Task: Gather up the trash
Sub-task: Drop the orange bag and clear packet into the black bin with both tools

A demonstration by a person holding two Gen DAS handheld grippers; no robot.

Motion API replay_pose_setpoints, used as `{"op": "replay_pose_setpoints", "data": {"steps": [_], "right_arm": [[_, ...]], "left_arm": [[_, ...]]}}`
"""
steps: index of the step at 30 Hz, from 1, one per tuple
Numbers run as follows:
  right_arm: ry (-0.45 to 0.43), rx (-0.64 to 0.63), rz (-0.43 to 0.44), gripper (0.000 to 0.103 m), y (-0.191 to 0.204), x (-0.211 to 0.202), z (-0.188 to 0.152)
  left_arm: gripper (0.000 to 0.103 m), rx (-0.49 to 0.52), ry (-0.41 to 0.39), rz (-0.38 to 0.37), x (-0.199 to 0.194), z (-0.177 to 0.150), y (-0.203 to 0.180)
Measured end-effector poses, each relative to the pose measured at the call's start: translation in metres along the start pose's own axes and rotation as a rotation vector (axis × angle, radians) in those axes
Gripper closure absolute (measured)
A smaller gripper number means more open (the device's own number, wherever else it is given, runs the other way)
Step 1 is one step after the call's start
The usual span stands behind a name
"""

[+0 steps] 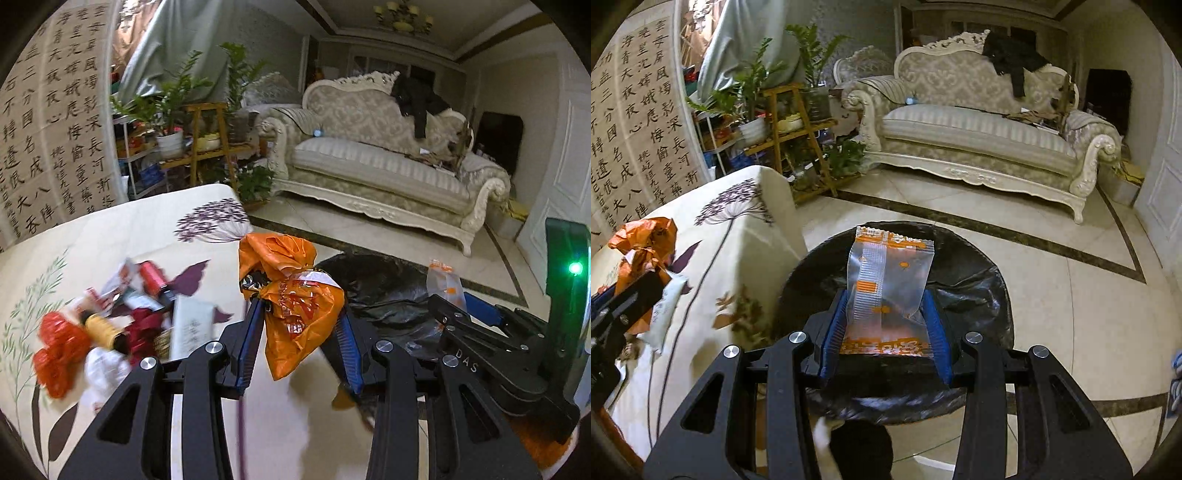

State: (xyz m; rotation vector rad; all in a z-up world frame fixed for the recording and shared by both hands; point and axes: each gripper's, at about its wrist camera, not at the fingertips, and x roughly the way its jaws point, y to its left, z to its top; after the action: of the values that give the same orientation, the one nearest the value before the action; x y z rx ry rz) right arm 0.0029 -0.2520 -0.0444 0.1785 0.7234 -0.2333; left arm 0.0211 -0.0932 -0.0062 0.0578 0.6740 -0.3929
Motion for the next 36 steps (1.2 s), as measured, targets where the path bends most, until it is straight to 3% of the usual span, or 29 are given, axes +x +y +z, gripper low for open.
{"op": "replay_pose_setpoints", "data": {"steps": [19, 21, 25, 36], "right_arm": [[0.072, 0.039, -0.009, 0.062, -0.035, 0.054, 0.008], [0.077, 0.048, -0.005, 0.06, -0.037, 0.057, 0.008], [0.077, 0.062, -0.01, 0.054, -0.038, 0.057, 0.009], [0.053, 0.086, -0.02, 0.046, -0.038, 0.039, 0.01]], "left_arm": [[0.062, 0.071, 0.102, -0.003, 0.07, 0.012, -0.046], [0.059, 0.068, 0.108, -0.004, 0.072, 0.013, -0.045], [0.039, 0.058, 0.1, 0.0, 0.071, 0.014, -0.044], [0.029, 0.035, 0.07, 0.017, 0.054, 0.019, -0.034]]}}
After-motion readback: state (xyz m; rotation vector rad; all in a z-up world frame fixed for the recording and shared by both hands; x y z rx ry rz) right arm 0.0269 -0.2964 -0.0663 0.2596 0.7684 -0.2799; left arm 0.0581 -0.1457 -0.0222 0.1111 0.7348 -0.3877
